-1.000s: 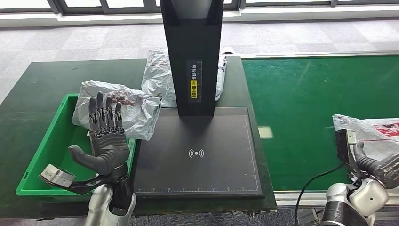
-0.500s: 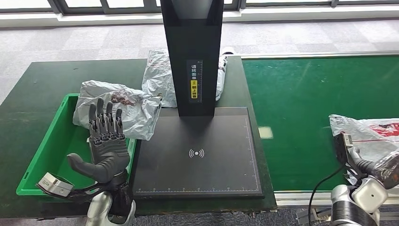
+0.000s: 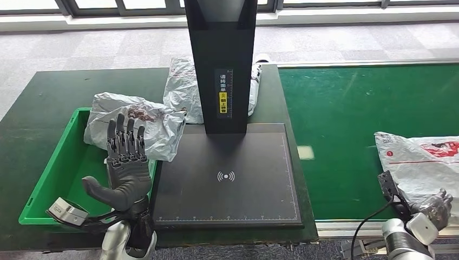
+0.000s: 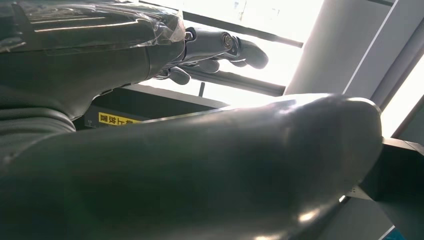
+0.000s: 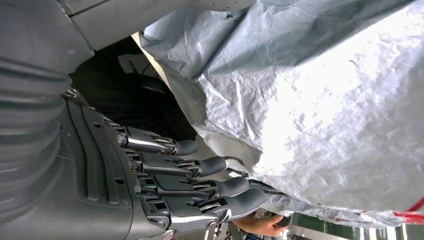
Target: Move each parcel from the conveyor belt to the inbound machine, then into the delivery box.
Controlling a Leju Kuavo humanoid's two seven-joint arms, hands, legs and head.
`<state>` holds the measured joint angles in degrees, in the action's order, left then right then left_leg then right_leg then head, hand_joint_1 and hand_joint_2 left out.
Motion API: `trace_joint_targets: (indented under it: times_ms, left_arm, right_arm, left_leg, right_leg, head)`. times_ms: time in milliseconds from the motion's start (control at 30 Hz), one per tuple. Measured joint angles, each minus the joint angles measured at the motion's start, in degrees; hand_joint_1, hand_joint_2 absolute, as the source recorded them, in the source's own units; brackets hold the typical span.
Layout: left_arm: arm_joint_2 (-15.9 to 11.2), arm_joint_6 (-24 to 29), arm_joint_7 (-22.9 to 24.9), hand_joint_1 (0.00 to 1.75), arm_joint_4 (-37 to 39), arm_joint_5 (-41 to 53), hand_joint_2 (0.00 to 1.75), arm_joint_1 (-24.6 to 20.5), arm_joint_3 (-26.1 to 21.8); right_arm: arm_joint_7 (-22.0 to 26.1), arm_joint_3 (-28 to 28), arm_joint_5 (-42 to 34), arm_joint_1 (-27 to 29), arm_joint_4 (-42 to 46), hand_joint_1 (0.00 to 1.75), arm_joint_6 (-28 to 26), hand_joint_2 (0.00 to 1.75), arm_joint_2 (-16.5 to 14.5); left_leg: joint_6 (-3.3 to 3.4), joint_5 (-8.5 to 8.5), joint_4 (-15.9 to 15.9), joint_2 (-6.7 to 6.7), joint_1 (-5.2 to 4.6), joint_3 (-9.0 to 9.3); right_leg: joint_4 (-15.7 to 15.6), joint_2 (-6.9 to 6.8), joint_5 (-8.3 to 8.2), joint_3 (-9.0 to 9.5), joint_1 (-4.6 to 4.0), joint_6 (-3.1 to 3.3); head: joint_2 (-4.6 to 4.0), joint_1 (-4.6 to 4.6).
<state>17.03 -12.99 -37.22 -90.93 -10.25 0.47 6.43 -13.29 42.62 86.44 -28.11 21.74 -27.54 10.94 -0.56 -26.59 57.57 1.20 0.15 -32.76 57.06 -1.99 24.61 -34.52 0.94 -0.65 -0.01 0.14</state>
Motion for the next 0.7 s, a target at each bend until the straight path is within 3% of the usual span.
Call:
trace_joint_targets:
  times_ms: [233,367,700]
  left_arm:
    - [0.00,-0.03,-0.01,0.00,0.57,0.02,0.00,-0.08,0.00]
    - [0.00,0.13,-0.01,0.00,0.81,0.10,0.00,-0.12,-0.01]
    - [0.00,0.50,0.00,0.00,0.95,0.80,0.00,-0.12,-0.01]
  right_arm:
    - [-1.45,0.77,-0.05,-0.33,-2.24,0.00,3.31,1.75,0.74]
    - [-1.38,1.07,0.09,-0.32,-2.74,1.75,5.31,1.75,0.92]
    - [0.02,1.08,1.14,-0.32,-3.01,1.75,6.58,1.75,0.90]
  left_leg:
    - [0.00,0.00,0.00,0.01,0.00,0.00]
    - [0.00,0.00,0.00,0.02,-0.01,0.00]
    - [0.00,0.00,0.00,0.01,0.00,-0.01]
  right_leg:
    - [0.00,0.00,0.00,0.01,0.01,0.00]
    - [0.00,0.02,-0.01,0.00,0.01,-0.01]
    - [0.00,0.01,0.00,0.01,0.01,0.00]
  head:
    - [0.00,0.00]
    - [-0.01,0.01]
    - [-0.01,-0.01]
